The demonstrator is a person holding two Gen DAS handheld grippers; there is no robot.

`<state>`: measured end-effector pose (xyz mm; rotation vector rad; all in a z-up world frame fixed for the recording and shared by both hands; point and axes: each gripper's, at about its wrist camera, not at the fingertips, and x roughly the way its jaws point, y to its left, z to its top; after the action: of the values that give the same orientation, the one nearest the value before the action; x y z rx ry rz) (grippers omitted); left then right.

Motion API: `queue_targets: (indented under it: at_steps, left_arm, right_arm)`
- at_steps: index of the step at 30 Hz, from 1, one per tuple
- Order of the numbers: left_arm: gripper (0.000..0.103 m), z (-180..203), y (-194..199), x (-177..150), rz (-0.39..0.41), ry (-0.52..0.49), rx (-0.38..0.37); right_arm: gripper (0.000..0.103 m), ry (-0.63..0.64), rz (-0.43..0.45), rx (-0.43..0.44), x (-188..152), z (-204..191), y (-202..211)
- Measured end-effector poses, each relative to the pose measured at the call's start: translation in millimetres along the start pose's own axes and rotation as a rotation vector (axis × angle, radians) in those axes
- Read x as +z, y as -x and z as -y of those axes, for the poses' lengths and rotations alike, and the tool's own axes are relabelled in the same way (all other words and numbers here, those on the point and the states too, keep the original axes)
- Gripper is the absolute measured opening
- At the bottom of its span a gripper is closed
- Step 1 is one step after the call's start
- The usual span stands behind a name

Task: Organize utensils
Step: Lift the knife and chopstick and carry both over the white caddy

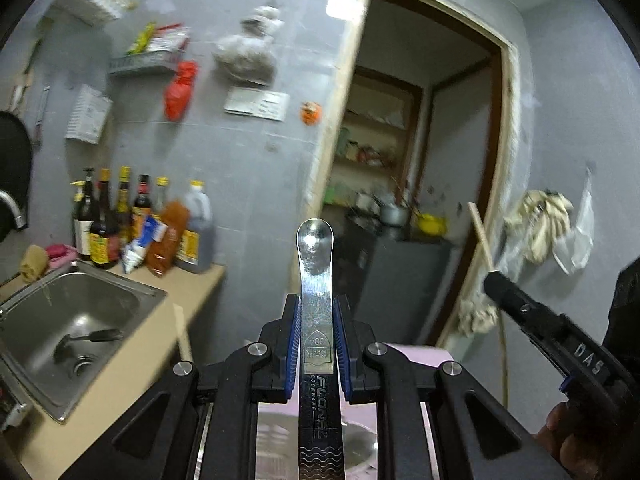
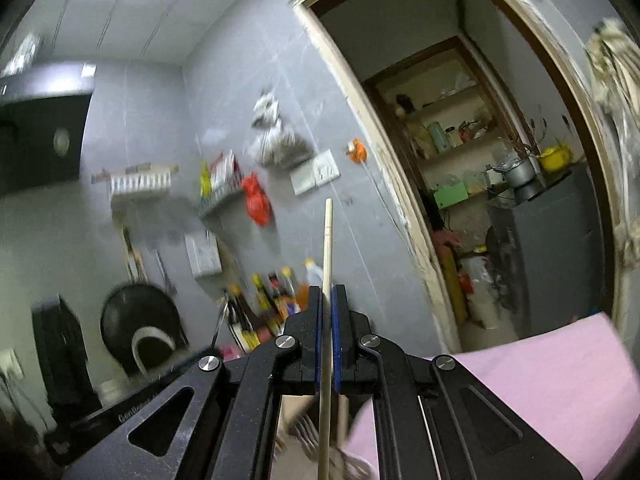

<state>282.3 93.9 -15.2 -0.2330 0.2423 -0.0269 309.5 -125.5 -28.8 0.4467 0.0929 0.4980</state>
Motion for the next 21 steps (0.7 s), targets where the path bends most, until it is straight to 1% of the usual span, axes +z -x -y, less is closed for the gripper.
queue_targets:
  at_steps: [2,3,6,8,12,16,19,21]
  left_arm:
    - [0.016,-21,-1,3,0.020,0.054,0.016]
    - [0.016,-37,-3,4,0.039,0.112,0.030]
    - [0.016,-66,-13,0,0.044,0.222,0.054]
    - [0.016,-81,-23,-7,0.044,0.271,0.062]
    - [0.016,-100,-41,-21,0.037,0.313,0.061]
    - [0.016,-108,-48,-36,0.035,0.334,0.053]
    - [0.016,-114,-48,-44,0.050,0.369,0.038]
    - [0.016,-115,-46,-46,0.063,0.374,0.032]
  right_arm:
    - [0.004,-0.047,0.031,-0.009,-9,-2,-10]
    - [0.004,-0.061,0.038,-0.026,-17,-2,-16]
    - [0.004,-0.084,0.046,-0.058,-40,-2,-29]
    - [0.004,-0.094,0.052,-0.081,-54,0,-37]
    - [0.004,-0.118,0.073,-0.143,-74,11,-44]
    - [0.004,-0.128,0.104,-0.200,-88,17,-45]
    - [0.004,-0.105,0.120,-0.213,-94,13,-48]
    - [0.004,-0.084,0.126,-0.224,-96,10,-48]
